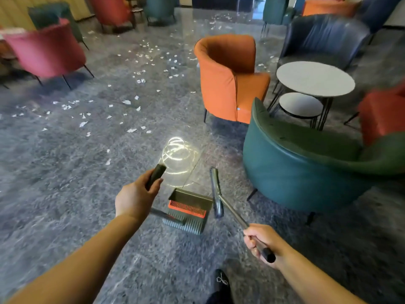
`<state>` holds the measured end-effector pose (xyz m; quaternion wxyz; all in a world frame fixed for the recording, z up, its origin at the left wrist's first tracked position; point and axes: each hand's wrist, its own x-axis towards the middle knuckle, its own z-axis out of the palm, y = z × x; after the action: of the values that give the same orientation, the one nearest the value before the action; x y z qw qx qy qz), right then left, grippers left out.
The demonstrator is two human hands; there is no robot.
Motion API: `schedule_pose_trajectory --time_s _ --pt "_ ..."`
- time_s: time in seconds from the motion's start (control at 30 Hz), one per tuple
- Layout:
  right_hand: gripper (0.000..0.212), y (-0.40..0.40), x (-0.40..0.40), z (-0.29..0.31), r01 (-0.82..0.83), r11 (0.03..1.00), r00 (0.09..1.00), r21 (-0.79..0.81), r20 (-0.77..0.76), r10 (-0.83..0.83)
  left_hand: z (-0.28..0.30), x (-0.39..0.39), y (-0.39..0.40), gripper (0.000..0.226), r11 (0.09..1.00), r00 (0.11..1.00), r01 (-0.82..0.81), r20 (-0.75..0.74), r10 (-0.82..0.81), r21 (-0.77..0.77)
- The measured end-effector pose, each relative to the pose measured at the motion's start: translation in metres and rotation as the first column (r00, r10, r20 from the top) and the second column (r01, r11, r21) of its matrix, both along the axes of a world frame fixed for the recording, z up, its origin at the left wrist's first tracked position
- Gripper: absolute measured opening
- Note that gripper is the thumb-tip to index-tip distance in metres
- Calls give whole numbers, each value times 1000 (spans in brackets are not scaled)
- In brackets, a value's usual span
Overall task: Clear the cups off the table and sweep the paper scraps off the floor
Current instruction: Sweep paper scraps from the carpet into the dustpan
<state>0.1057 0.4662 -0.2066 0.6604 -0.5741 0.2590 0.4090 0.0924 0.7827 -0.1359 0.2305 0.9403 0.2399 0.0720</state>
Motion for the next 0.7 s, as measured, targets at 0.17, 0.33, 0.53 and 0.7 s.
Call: schedule_pose_trajectory --time_s 0.17,0.33,0.53,0.7 --pt "30 34 79 7 -73 997 997 -21 29 74 8 64 24 39 999 999 -45 -7 45 4" --pt "26 67 151 15 -106 993 994 -42 35 108 12 129 59 40 996 997 -83 1 83 23" --pt "20 127 240 11 -102 995 995 -19 20 102 14 223 115 39 997 997 -78 15 78 12" --pt "20 187 321 10 -111 993 993 -41 23 112 7 309 174 39 999 999 -46 -10 46 -1"
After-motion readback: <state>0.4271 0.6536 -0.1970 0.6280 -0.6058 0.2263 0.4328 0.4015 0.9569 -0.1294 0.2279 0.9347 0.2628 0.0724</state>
